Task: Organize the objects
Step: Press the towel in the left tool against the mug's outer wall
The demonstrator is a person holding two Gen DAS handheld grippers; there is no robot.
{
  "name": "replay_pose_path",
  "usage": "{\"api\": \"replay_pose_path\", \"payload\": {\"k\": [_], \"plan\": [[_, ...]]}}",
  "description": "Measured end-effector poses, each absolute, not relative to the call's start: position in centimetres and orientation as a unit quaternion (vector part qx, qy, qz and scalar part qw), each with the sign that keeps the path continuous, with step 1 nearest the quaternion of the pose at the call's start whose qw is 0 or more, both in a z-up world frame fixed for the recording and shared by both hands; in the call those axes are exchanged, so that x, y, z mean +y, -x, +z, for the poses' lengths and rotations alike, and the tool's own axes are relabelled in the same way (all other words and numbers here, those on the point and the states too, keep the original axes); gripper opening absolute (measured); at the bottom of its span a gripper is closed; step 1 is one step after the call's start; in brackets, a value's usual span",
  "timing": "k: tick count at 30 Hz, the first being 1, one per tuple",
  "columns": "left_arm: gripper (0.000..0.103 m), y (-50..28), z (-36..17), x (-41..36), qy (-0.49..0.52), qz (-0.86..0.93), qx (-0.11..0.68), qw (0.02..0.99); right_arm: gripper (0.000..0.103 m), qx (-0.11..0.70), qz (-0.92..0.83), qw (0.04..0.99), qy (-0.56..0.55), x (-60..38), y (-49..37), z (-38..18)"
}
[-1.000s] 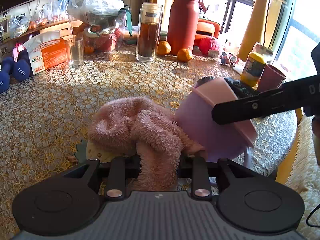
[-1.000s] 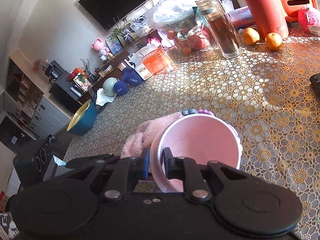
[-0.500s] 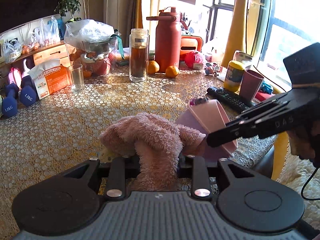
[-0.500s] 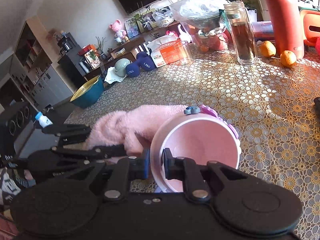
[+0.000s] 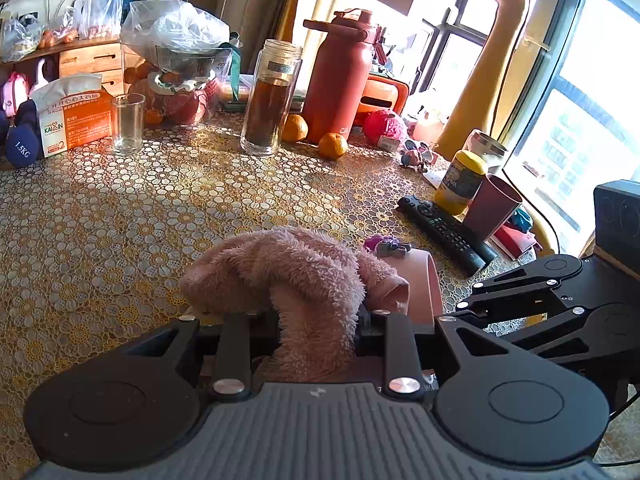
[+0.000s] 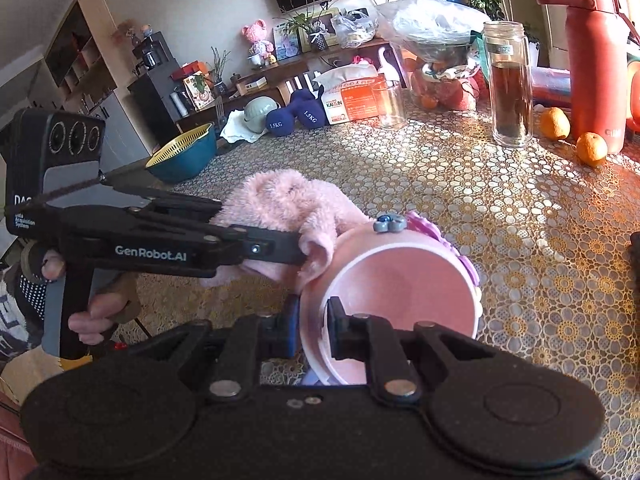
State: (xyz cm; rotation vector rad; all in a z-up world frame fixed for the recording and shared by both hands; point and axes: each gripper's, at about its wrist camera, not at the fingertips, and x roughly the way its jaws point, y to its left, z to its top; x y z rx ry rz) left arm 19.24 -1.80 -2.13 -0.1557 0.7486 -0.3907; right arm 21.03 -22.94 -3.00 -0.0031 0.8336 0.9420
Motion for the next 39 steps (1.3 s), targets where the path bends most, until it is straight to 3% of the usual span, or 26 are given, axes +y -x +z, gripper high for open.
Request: {"api": "replay_pose_path", "payload": {"k": [10, 24, 39], "plan": [[0.028, -20.7, -3.8, -1.9, 0.06, -0.179, 0.367, 0.911, 0.014, 0.388, 0.44, 0.81, 0.01, -23.3, -21.3, -2.7], [0.028, -19.7, -5.3, -2.9, 0.004, -0.186, 0.392, 0.901, 0.017, 0.37, 0.442, 0.806, 0.133, -23.3, -19.8, -2.2], [0.028, -15.4, -1.4, -3.9, -0.026, -0.242, 0.335, 0.91, 0.018, 0.351, 0.45, 0.803, 0.169, -23.9, -19.5, -2.3]]}}
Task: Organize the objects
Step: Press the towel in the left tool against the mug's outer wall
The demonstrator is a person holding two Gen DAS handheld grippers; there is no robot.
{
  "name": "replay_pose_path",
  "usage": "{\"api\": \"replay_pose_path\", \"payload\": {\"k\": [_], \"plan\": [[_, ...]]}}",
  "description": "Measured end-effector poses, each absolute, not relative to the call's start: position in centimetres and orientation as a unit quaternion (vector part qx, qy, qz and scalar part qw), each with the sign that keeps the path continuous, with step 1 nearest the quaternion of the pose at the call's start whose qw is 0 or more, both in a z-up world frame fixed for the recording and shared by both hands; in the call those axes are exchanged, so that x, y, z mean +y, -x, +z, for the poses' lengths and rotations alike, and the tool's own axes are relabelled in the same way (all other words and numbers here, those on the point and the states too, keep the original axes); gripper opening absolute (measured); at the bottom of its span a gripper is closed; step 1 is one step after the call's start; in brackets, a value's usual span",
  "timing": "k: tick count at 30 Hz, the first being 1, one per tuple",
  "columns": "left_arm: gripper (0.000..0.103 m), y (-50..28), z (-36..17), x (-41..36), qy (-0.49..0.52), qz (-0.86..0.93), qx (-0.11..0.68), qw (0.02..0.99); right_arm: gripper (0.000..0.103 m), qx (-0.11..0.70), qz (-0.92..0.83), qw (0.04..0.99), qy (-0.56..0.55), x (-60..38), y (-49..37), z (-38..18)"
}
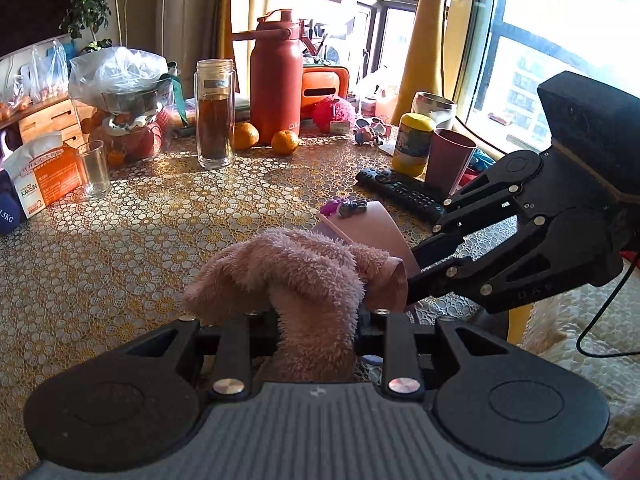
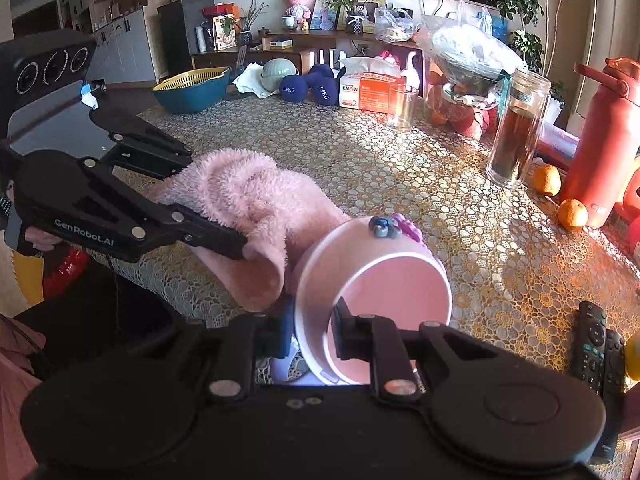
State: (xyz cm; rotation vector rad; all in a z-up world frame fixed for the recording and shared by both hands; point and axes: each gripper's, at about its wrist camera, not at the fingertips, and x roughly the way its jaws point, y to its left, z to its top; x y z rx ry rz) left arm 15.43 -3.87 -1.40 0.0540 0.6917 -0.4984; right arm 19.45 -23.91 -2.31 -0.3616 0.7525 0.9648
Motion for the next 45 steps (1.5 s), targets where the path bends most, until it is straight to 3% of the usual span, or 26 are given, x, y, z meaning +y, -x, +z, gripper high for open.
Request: {"api": "replay_pose_path", "payload": {"k": [12, 29, 38, 45], "plan": [[0.028, -20.0, -2.2, -4.3, 0.003, -0.194, 0.356, 0.914, 0.018, 0.339, 0.459, 0.801, 0.183, -23.8, -19.6, -2.3], [0.027, -22.4, -4.5, -5.0, -0.035, -0.176, 0.371, 0.911, 0.019, 0.331, 0.455, 0.803, 0.194, -23.7, -19.5, -2.3], [0.028, -17.7, -3.7, -5.9, -0.129, -0.179, 0.327, 0.919, 0.019, 0.322, 0.454, 0.802, 0.215, -23.5, -19.0, -2.3], [0.028, -15.5, -1.7, -5.8, -0.106, -0.206, 0.309, 0.923, 0.018, 0.317, 0.456, 0.802, 0.222, -23.3, -18.7, -2.4]]}}
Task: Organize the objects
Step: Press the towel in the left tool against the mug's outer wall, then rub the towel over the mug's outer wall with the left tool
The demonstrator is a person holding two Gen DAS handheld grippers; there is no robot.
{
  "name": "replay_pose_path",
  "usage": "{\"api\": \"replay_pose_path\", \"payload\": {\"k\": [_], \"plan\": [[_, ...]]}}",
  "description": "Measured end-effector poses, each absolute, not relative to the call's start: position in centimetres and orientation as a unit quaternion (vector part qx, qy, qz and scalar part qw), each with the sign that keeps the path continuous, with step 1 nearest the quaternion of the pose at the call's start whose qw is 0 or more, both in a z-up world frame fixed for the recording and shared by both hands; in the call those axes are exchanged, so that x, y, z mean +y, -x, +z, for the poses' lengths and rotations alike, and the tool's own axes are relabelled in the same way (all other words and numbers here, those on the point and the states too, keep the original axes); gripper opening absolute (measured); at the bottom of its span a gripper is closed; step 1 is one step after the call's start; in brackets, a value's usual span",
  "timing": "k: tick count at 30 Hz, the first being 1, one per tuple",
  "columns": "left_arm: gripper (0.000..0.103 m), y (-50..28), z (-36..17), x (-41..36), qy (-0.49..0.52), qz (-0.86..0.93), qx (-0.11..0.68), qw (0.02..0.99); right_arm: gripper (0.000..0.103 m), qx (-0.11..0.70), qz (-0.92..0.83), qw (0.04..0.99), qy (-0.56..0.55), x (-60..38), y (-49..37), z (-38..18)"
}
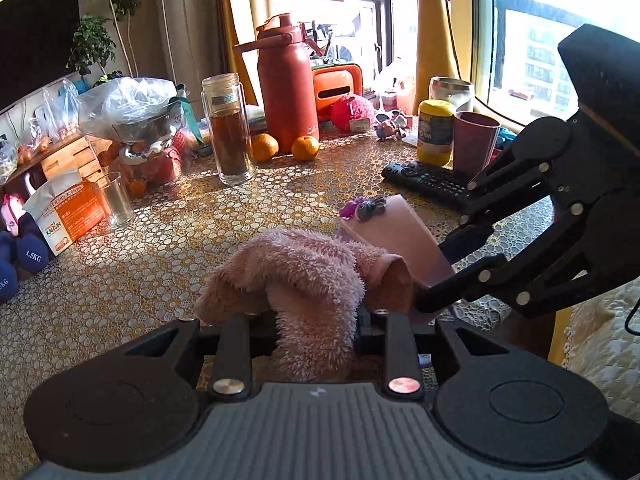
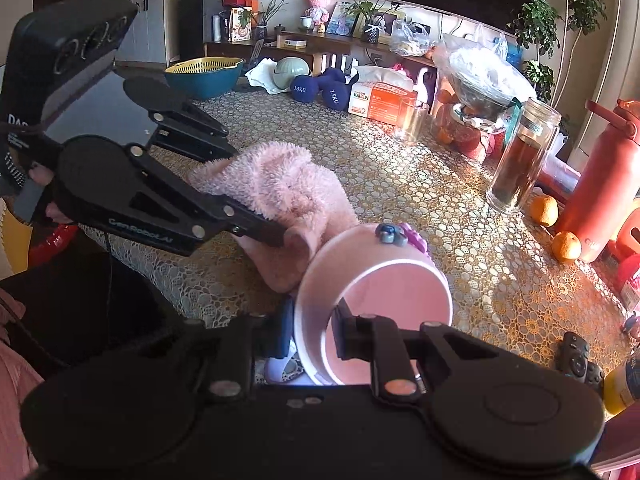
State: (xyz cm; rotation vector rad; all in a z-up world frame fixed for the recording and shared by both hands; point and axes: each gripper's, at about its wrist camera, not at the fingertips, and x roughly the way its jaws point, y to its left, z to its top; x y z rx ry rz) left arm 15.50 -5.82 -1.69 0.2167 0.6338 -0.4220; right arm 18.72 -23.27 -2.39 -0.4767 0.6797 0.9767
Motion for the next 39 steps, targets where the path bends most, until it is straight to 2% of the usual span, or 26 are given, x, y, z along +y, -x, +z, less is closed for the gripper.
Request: {"api": "replay_pose_path", "payload": {"k": [9, 20, 29, 35, 36, 39], "plan": [[0.028, -17.4, -0.7, -7.0, -0.092, -0.213, 0.304, 0.924, 0.019, 0.304, 0.458, 0.797, 0.251, -22.6, -18.1, -2.5], [0.028, -20.5, -3.7, -5.5, -0.093, -0.177, 0.351, 0.914, 0.019, 0.298, 0.468, 0.792, 0.256, -22.4, -18.2, -2.6], [0.028, -19.0, -4.7, -5.3, -0.102, -0.186, 0.355, 0.911, 0.019, 0.306, 0.457, 0.799, 0.244, -22.7, -18.5, -2.4], [0.028, -17.9, -5.0, -5.4, -0.1, -0.193, 0.357, 0.908, 0.029, 0.325, 0.45, 0.809, 0.195, -23.4, -19.3, -2.0], [0.028, -17.8, -5.1, -5.4, -0.099, -0.194, 0.358, 0.908, 0.033, 0.328, 0.447, 0.812, 0.181, -23.5, -19.5, -1.9], [0.028, -17.3, -5.1, -5.5, -0.098, -0.195, 0.359, 0.908, 0.034, 0.334, 0.441, 0.82, 0.144, -24.2, -20.2, -1.7]]}}
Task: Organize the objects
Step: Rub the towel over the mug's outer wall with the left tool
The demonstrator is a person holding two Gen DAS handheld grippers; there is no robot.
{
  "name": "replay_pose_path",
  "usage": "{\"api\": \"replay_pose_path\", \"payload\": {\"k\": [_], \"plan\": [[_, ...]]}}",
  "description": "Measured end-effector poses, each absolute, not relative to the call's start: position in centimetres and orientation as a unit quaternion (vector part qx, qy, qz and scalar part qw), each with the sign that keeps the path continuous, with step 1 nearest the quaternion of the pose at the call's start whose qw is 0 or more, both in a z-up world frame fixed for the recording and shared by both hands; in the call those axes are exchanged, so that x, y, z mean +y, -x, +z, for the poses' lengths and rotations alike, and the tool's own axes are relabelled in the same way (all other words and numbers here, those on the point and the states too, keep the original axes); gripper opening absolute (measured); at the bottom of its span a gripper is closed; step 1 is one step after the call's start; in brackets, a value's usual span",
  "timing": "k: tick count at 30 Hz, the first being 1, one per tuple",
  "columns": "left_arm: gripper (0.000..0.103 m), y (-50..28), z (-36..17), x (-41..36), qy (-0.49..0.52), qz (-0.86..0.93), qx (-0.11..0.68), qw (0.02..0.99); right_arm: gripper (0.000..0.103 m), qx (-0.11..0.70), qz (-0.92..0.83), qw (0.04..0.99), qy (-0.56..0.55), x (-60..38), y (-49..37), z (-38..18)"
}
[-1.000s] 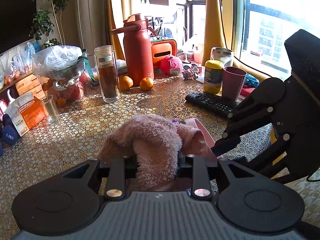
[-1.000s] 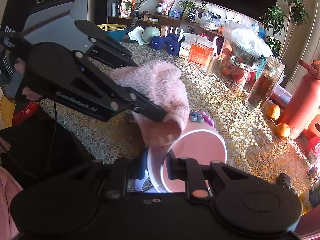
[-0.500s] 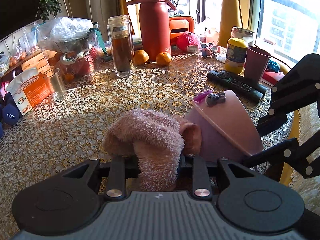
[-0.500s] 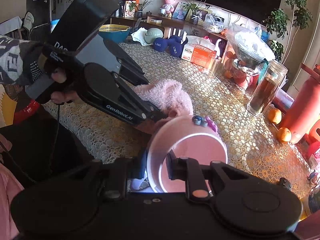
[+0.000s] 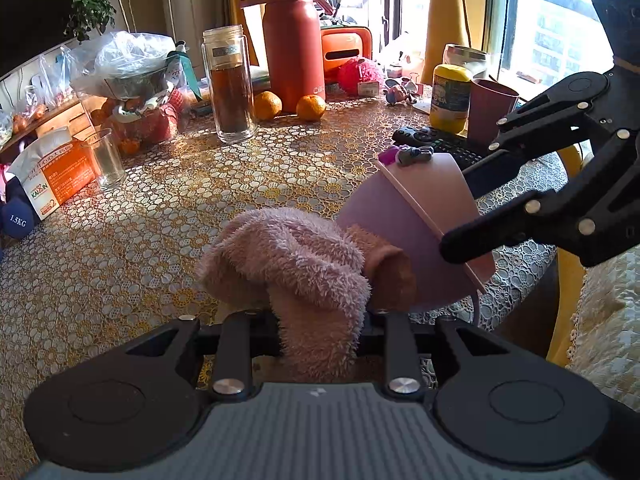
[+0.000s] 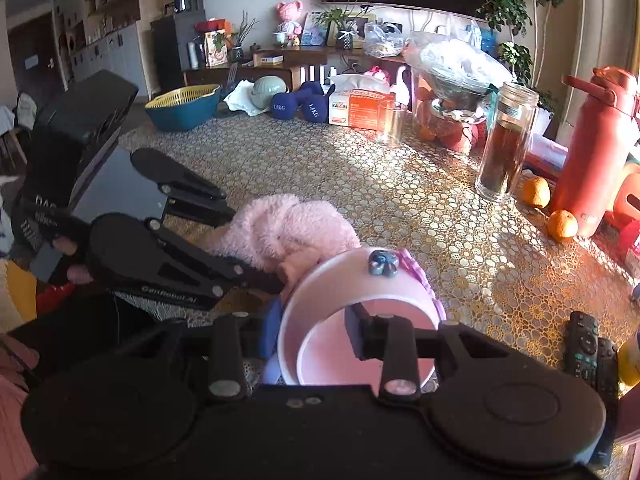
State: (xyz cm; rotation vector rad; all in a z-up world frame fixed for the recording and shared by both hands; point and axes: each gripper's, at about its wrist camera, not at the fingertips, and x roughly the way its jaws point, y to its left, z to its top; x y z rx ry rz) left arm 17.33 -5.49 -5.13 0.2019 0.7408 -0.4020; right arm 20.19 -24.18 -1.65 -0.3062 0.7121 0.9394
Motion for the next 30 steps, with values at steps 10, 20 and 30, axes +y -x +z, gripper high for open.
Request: {"api": "replay_pose_path", "payload": {"k": [10, 20, 30], "plan": [[0.028, -15.7, -5.1, -4.9, -0.09, -0.196, 0.362, 0.907, 0.028, 0.357, 0.416, 0.835, 0.035, -25.4, -22.7, -1.9], [0.028, -14.7, -1.0, -4.0, -0.094, -0.201, 0.313, 0.923, 0.023, 0.329, 0.453, 0.819, 0.123, -23.3, -20.3, -1.8], [0.028, -17.1, -1.0, -5.3, -0.085, -0.206, 0.316, 0.922, 0.023, 0.308, 0.463, 0.814, 0.171, -22.2, -19.1, -1.9]]}}
